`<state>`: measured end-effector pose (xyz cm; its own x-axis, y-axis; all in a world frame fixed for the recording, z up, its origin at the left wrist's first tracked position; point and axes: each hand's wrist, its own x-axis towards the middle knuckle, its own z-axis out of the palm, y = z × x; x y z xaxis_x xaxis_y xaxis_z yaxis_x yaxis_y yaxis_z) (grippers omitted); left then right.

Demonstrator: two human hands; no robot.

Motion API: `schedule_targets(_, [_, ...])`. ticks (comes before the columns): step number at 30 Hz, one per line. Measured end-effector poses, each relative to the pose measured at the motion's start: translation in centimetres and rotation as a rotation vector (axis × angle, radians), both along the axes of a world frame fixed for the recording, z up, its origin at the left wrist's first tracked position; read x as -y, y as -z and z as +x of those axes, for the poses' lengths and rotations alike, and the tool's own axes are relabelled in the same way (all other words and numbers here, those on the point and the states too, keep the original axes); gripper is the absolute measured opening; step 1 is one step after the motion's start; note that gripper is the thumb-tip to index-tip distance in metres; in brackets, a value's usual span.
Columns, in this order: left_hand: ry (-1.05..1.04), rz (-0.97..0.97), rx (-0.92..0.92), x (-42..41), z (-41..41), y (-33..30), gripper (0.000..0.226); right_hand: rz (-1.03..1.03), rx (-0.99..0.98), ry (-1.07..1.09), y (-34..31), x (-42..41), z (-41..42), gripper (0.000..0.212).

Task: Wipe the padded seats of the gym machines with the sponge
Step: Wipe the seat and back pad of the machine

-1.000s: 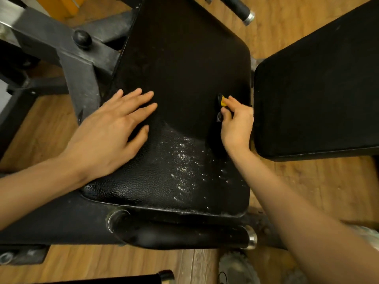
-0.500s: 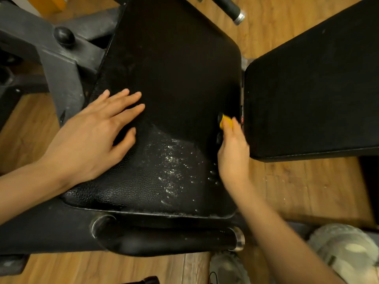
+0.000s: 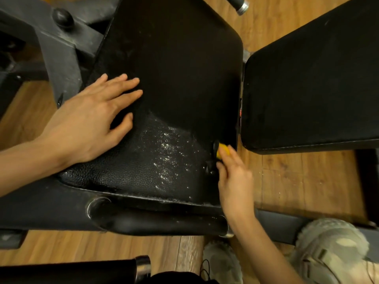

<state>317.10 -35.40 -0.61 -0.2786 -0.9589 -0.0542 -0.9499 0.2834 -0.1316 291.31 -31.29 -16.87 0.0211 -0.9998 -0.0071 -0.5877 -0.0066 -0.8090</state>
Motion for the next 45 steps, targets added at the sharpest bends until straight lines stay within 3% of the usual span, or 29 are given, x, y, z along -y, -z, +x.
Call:
schedule_targets(2, [-0.001, -0.010, 0.002, -0.1, 0.1, 0.0, 0.064, -0.014, 0.084, -0.033, -0.1, -1.1, -0.4, 0.044])
schedule_targets(4, [0.000, -0.009, -0.003, 0.0, 0.0, 0.0, 0.064, -0.059, 0.041, -0.056, 0.1, 1.9, -0.1, 0.043])
schedule_targets(8, [-0.011, 0.001, 0.005, -0.1, -0.3, -0.3, 0.063, 0.000, 0.134, 0.075, -0.5, 8.1, 2.0, 0.041])
schedule_targets(13, [-0.010, -0.001, 0.022, -0.2, -0.5, -0.4, 0.062, 0.011, 0.270, -0.125, -1.0, -0.2, 0.9, 0.047])
schedule_targets(15, [-0.006, -0.002, 0.023, -0.2, -0.4, -0.4, 0.062, -0.029, 0.286, -0.155, -0.1, 0.4, 0.5, 0.048])
schedule_targets(22, [-0.015, 0.011, 0.017, -0.1, -0.6, -0.4, 0.062, 0.070, 0.316, 0.100, -1.4, 7.3, 2.9, 0.039])
schedule_targets(26, [-0.010, 0.005, 0.023, -0.2, -0.5, -0.4, 0.062, -0.014, 0.423, -0.129, -2.9, 0.3, 4.0, 0.039])
schedule_targets(29, [-0.002, 0.006, 0.021, -0.2, -0.5, -0.4, 0.062, -0.096, 0.379, -0.208, -1.8, 3.3, 3.5, 0.042])
schedule_targets(32, [-0.010, 0.005, 0.013, -0.1, -0.6, -0.5, 0.061, -0.057, 0.371, -0.019, -1.8, 9.0, 4.6, 0.041])
schedule_targets(34, [-0.012, 0.004, 0.008, -0.2, -0.7, -0.5, 0.061, -0.009, 0.382, 0.056, -2.6, 8.5, 5.5, 0.041])
schedule_targets(38, [-0.009, -0.003, 0.027, -0.2, -0.6, -0.5, 0.061, -0.137, 0.410, -0.241, -3.3, 1.0, 5.3, 0.043])
schedule_targets(40, [-0.007, 0.004, 0.034, -0.2, -0.6, -0.5, 0.061, -0.186, 0.366, -0.308, -3.0, 2.5, 4.8, 0.043])
schedule_targets(45, [-0.019, 0.005, 0.031, -0.3, -0.9, -0.6, 0.060, -0.058, 0.378, 0.015, -4.4, 9.0, 7.4, 0.038])
